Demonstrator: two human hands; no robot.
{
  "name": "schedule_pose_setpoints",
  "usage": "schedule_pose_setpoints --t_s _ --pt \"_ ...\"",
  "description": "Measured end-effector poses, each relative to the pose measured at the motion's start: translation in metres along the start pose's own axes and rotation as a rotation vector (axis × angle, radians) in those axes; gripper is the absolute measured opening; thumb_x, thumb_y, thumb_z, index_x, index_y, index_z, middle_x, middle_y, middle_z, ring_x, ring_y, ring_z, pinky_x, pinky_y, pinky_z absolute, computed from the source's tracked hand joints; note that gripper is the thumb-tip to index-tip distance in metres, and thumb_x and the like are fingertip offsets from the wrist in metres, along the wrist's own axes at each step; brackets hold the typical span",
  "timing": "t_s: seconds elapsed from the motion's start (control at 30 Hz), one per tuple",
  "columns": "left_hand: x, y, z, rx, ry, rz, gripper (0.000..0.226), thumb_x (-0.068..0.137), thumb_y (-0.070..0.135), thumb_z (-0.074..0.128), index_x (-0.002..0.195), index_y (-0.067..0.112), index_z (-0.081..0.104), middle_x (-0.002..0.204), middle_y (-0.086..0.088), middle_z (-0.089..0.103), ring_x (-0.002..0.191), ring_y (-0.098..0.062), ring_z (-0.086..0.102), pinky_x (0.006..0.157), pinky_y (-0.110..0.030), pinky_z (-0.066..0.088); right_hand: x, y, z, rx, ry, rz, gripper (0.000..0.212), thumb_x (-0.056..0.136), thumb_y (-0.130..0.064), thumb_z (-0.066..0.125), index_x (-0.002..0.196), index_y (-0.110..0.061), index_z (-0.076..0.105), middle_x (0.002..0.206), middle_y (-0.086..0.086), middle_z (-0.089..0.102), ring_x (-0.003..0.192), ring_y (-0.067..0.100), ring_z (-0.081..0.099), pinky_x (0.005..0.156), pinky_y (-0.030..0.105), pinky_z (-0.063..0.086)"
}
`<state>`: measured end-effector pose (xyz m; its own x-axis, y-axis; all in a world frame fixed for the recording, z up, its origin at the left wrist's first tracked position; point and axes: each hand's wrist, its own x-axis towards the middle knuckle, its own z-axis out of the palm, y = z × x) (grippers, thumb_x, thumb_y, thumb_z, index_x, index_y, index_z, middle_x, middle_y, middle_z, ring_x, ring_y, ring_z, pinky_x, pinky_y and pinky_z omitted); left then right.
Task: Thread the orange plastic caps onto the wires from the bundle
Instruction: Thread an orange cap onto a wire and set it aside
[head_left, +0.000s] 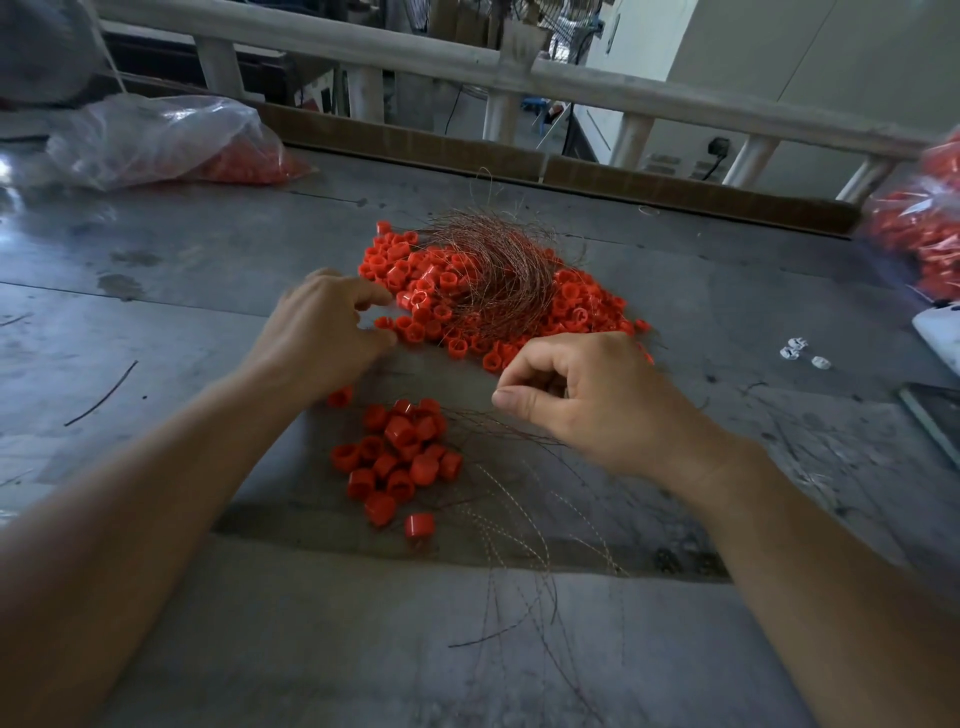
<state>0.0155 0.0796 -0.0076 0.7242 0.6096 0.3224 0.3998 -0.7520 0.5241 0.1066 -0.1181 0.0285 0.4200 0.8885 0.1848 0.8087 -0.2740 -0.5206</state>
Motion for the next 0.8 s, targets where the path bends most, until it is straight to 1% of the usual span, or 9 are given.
schedule_pose_setpoints --t_s 0.1,0.23,0.33,0.43,0.5,0.57,0.67,0.73,0.8 --pt "0.002 0.000 0.004 0.028 -0.002 0.033 0.025 0.078 0.014 0.070 0.104 0.013 0.070 0.088 -0.003 0.059 0.081 -0.013 0.046 0.072 -0.024 0.032 0.001 0.001 0.001 -0.004 0.024 -0.002 0.010 0.082 -0.027 0.065 0.080 -0.017 0.068 0.071 -0.012 0.063 0.069 0.002 0.057 0.065 0.012 0.046" --pt "0.003 -0.002 0.004 0.034 -0.010 0.037 0.015 0.078 0.013 0.070 0.093 0.011 0.071 0.090 -0.006 0.066 0.079 -0.013 0.049 0.073 -0.023 0.034 0.003 0.003 0.000 -0.011 0.047 0.008 0.010 0.082 -0.026 0.065 0.080 -0.018 0.068 0.070 -0.012 0.062 0.067 0.002 0.057 0.063 0.012 0.045" --pt "0.002 0.000 0.002 0.004 0.002 0.019 0.015 0.078 0.012 0.070 0.093 0.012 0.071 0.087 -0.003 0.066 0.079 -0.012 0.051 0.073 -0.023 0.036 0.003 0.005 -0.002 -0.016 0.071 0.021 0.009 0.083 -0.026 0.065 0.080 -0.018 0.069 0.070 -0.012 0.063 0.067 0.003 0.058 0.063 0.014 0.046" --pt "0.000 0.005 0.000 -0.054 0.014 0.001 0.022 0.080 0.010 0.068 0.102 0.011 0.069 0.088 -0.002 0.064 0.080 -0.012 0.055 0.074 -0.023 0.038 0.004 0.008 -0.004 -0.056 0.115 0.030 0.008 0.083 -0.025 0.065 0.083 -0.018 0.068 0.073 -0.012 0.063 0.068 0.003 0.058 0.066 0.015 0.046" --pt "-0.003 0.009 -0.002 -0.106 0.028 0.014 0.020 0.081 0.012 0.067 0.101 0.012 0.070 0.087 0.000 0.065 0.071 -0.003 0.055 0.067 -0.014 0.039 0.007 0.011 -0.005 -0.065 0.166 0.048 0.011 0.083 -0.023 0.065 0.093 -0.018 0.066 0.074 -0.013 0.059 0.068 0.001 0.055 0.065 0.013 0.045" --pt "-0.006 0.015 -0.005 -0.180 0.028 0.035 0.012 0.081 0.014 0.068 0.093 0.017 0.071 0.078 0.010 0.063 0.060 0.009 0.051 0.055 -0.001 0.036 0.011 0.016 -0.004 -0.081 0.216 0.064 0.024 0.084 -0.020 0.065 0.107 -0.017 0.062 0.080 -0.014 0.055 0.070 0.001 0.052 0.067 0.010 0.041" --pt "-0.011 0.025 -0.008 -0.229 -0.004 0.113 0.013 0.079 0.018 0.070 0.083 0.030 0.066 0.080 0.020 0.057 0.071 0.006 0.054 0.059 0.001 0.036 0.016 0.024 -0.003 -0.144 0.224 0.072 0.032 0.085 -0.021 0.062 0.117 -0.015 0.059 0.103 -0.006 0.053 0.087 0.006 0.049 0.078 0.014 0.038" --pt "-0.014 0.031 -0.006 -0.228 -0.027 0.177 0.012 0.078 0.018 0.071 0.084 0.028 0.068 0.089 0.020 0.057 0.075 0.003 0.056 0.063 -0.002 0.038 0.019 0.030 0.000 -0.186 0.192 0.076 0.033 0.086 -0.023 0.061 0.118 -0.014 0.059 0.122 -0.001 0.051 0.107 0.010 0.046 0.090 0.016 0.032" --pt "-0.014 0.034 -0.002 -0.193 -0.042 0.242 0.013 0.078 0.016 0.071 0.089 0.020 0.072 0.101 0.016 0.056 0.074 0.007 0.054 0.066 0.003 0.037 0.022 0.034 0.003 -0.233 0.172 0.075 0.035 0.086 -0.026 0.061 0.120 -0.015 0.059 0.138 0.000 0.042 0.126 0.012 0.036 0.096 0.013 0.020"
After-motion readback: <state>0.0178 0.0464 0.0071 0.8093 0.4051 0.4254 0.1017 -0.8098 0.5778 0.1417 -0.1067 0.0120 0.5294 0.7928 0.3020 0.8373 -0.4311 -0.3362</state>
